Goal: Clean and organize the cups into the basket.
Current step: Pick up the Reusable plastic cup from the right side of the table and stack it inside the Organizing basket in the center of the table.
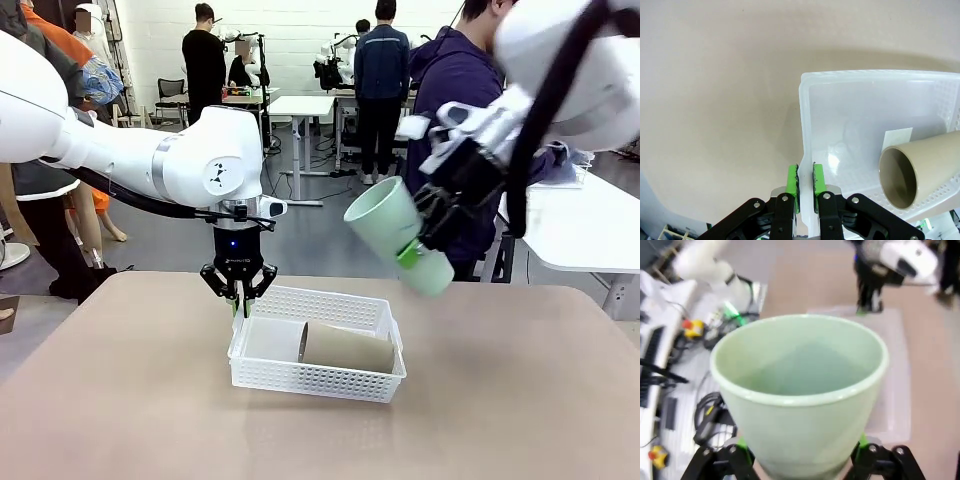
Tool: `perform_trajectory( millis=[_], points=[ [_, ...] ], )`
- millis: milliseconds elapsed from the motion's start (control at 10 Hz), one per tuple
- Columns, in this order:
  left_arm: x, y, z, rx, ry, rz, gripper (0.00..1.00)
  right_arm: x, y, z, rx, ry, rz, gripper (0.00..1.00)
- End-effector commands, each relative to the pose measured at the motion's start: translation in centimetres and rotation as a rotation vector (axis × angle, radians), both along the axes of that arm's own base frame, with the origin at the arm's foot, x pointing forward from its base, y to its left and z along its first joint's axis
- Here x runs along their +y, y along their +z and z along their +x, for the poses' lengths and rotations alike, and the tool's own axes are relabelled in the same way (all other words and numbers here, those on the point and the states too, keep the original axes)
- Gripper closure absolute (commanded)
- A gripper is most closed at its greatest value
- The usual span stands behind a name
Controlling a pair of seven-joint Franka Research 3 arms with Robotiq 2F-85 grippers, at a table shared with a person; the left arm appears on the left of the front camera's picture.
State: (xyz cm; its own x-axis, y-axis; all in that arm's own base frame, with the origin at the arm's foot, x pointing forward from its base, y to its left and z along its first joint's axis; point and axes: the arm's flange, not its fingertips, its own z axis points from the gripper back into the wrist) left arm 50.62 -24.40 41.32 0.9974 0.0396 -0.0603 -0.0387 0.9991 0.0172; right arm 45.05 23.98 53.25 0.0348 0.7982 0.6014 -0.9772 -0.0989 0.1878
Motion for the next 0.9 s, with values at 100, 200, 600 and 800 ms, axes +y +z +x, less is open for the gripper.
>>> perform_trajectory(
  millis=[100,200,600,800],
  points=[
    [-0.1,0.0,-0.1,-0.004,0.012,0.0,1.0,3.5,-1.5,5.2,0.124,0.085,-0.139,0.16],
    [-0.1,0.0,-0.1,-0.004,0.012,0.0,1.0,4.5,-3.0,6.1,0.114,0.108,-0.191,0.16],
    [-0.1,0.0,-0.1,-0.004,0.012,0.0,1.0,6.0,-8.6,9.1,-0.005,0.144,-0.243,0.16],
    [-0.1,0.0,-0.1,-0.004,0.012,0.0,1.0,7.2,-10.0,10.1,-0.04,0.158,-0.245,0.16]
  ],
)
